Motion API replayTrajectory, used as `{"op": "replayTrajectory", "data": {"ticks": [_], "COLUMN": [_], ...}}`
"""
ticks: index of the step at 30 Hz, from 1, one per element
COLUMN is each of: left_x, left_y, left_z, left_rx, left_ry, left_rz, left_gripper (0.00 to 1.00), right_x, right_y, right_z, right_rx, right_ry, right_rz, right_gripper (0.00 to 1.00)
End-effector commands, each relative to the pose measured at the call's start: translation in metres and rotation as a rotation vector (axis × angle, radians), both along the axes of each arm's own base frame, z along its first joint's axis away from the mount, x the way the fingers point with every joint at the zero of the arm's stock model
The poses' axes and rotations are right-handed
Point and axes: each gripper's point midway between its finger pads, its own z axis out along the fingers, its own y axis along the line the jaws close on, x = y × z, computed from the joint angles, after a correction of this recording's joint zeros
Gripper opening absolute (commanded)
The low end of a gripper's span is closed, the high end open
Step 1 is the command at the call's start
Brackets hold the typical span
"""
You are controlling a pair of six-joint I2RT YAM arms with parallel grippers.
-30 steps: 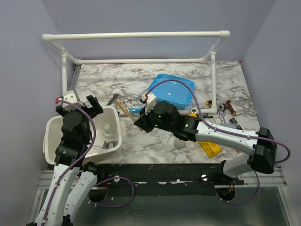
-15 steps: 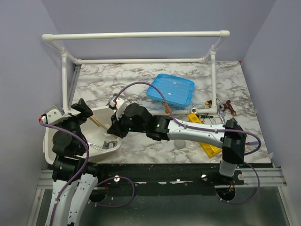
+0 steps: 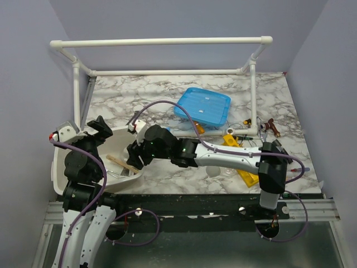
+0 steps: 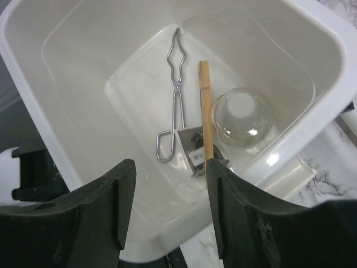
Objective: Organize the chemistry lab equipment
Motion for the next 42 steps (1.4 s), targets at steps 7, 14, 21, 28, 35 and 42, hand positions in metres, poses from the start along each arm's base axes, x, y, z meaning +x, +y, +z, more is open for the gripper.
{"op": "replayTrajectory", "data": {"ticks": [7, 14, 21, 28, 35, 42], "left_x": [0.006, 0.009, 0.012, 0.013, 0.014, 0.015], "left_y": [-0.009, -0.015, -0.018, -0.02, -0.022, -0.024], "left_z": [-0.005, -0.006, -0.008, -0.009, -0.01, -0.01], "left_rx": [-0.004, -0.001, -0.002, -0.005, -0.006, -0.007], "left_ry": [0.015, 0.021, 0.028, 0.031, 0.035, 0.036], "left_rz": [-0.048, -0.082, -0.094, -0.108, -0.116, -0.124], "left_gripper": [0.99, 0.99, 0.99, 0.99, 0.99, 0.99], "right_x": [0.046, 0.08, 0.079, 0.1, 0.103, 0.103], "right_y": [-0.096, -0.208, -0.258, -0.269, -0.256, -0.245], "right_z": [0.045, -0.021, -0.089, -0.138, -0.165, -0.175], "right_rx": [0.024, -0.151, -0.237, -0.304, -0.352, -0.354], "right_ry": [-0.115, 0.033, 0.119, 0.162, 0.192, 0.217], "right_rz": [-0.465, -0.862, -1.133, -1.226, -1.209, -1.177], "right_gripper": [0.64, 0.65, 0.69, 0.67, 0.62, 0.53]}}
